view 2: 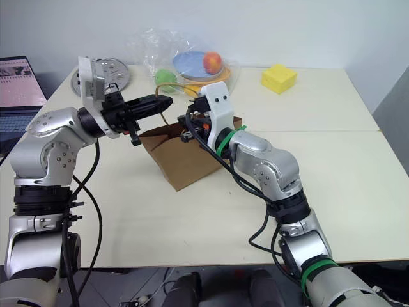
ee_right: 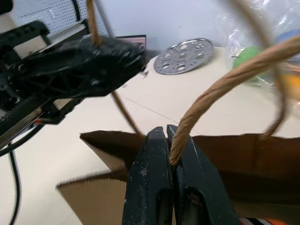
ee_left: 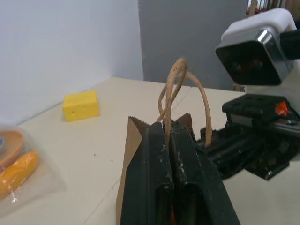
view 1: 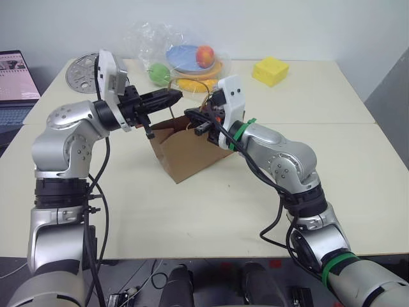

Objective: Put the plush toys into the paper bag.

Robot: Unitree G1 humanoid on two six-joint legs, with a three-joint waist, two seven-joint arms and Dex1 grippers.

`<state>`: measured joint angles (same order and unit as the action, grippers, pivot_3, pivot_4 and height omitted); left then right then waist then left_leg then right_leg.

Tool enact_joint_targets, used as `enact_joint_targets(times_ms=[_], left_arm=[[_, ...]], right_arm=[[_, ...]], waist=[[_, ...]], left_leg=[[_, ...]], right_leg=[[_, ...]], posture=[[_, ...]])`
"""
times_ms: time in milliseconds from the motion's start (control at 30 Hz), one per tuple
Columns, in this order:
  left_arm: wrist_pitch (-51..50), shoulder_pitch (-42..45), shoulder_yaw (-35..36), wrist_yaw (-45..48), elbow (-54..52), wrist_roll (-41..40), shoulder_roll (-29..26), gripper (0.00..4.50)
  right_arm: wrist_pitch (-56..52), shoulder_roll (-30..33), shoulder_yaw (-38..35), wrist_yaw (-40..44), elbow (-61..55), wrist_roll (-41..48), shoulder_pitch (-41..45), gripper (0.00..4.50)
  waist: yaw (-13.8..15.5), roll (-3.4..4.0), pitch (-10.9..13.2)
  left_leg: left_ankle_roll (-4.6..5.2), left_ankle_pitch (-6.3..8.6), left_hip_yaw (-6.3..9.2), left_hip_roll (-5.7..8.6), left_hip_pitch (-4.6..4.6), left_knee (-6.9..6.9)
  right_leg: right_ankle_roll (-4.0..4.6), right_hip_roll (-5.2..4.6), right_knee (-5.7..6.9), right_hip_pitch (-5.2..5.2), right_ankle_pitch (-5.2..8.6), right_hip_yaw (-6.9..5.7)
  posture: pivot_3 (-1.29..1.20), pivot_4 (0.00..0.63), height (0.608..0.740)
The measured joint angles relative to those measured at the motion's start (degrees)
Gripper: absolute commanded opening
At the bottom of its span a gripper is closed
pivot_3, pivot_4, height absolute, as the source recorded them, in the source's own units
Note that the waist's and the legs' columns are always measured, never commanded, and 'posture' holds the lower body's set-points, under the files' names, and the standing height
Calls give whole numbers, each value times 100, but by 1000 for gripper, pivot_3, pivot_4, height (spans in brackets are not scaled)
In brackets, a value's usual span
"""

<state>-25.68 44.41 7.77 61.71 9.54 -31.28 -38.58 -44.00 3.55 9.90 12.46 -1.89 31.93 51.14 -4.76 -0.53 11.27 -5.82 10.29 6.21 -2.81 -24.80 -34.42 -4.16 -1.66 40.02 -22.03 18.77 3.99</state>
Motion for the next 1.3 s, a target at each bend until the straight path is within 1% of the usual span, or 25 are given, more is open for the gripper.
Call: enact_joint_targets(times_ms=[133,233,267,300,433,600,667,700,767,900,1067,1200,1300], left_arm=[[-54,-86,50,-226,-26,-17,15,0],[-166,-90,171,-347,-67,-75,14,588],[-188,-93,192,-364,-74,-122,13,853],[-238,-98,229,-362,-90,-167,11,1211],[-485,-313,354,-312,-457,-404,-108,2372],[-674,-702,591,-369,-864,-499,-492,3829],[-766,-969,820,-372,-1117,-565,-731,4406],[-759,-1150,926,-365,-1269,-568,-843,4461],[-789,-1519,1089,-368,-1524,-637,-935,4461],[-879,-1944,1253,-445,-1842,-812,-920,4461],[-501,-2714,1318,-541,-1946,-592,-744,4461],[58,-2837,1263,-468,-1900,-324,-705,4461],[289,-2783,1171,-445,-1739,-260,-558,4461]], right_arm=[[215,-106,-35,159,98,-171,86,67],[196,-69,-28,425,90,-167,88,631],[166,-34,-36,499,79,-154,88,936],[109,-5,-51,567,54,-143,88,1332],[-204,225,-107,911,-226,31,85,2761],[-815,579,-345,1089,-714,362,85,4470],[-1125,859,-500,1158,-997,583,82,4500],[-1266,983,-570,1208,-1122,658,64,4500],[-1512,1216,-668,1296,-1350,818,-50,4500],[-1849,1374,-689,1366,-1551,1035,-151,4500],[-2330,1956,-863,1515,-2063,1438,-468,4500],[-2441,2485,-862,1791,-2376,1583,-585,4500],[-2598,2796,-969,2068,-2436,1930,-514,4500]], waist=[[1,0,0],[5,0,0],[8,0,0],[8,0,0],[1,0,0],[0,0,0],[0,0,0],[1,0,0],[3,0,0],[5,0,0],[29,-1,0],[66,-1,0],[95,-1,0]], left_leg=[[0,0,1,0,0,0],[0,0,0,0,0,0],[0,0,0,0,0,-1],[0,0,0,0,0,-1],[0,0,1,-1,0,1],[0,0,-1,-1,0,1],[0,0,0,-1,0,4],[0,0,0,-2,1,5],[0,0,-2,-2,1,6],[0,0,-4,-2,1,5],[0,0,-5,-1,1,6],[0,0,-9,-1,2,5],[0,0,-11,-1,2,4]], right_leg=[[0,0,1,0,0,0],[0,0,1,0,0,0],[0,0,1,1,0,0],[0,0,1,1,0,0],[0,0,0,0,0,0],[0,-1,-1,0,0,2],[0,-1,-1,0,0,1],[1,-1,-2,0,0,1],[1,-2,-3,0,1,2],[1,-2,-2,0,0,3],[1,-3,-4,1,0,3],[1,-3,-5,1,1,5],[1,-3,-5,1,1,5]], posture=[[0,150,740],[0,150,740],[0,150,740],[0,150,740],[0,150,740],[0,150,740],[0,150,740],[0,150,740],[0,150,740],[0,150,740],[0,150,740],[0,150,740],[0,150,740]])
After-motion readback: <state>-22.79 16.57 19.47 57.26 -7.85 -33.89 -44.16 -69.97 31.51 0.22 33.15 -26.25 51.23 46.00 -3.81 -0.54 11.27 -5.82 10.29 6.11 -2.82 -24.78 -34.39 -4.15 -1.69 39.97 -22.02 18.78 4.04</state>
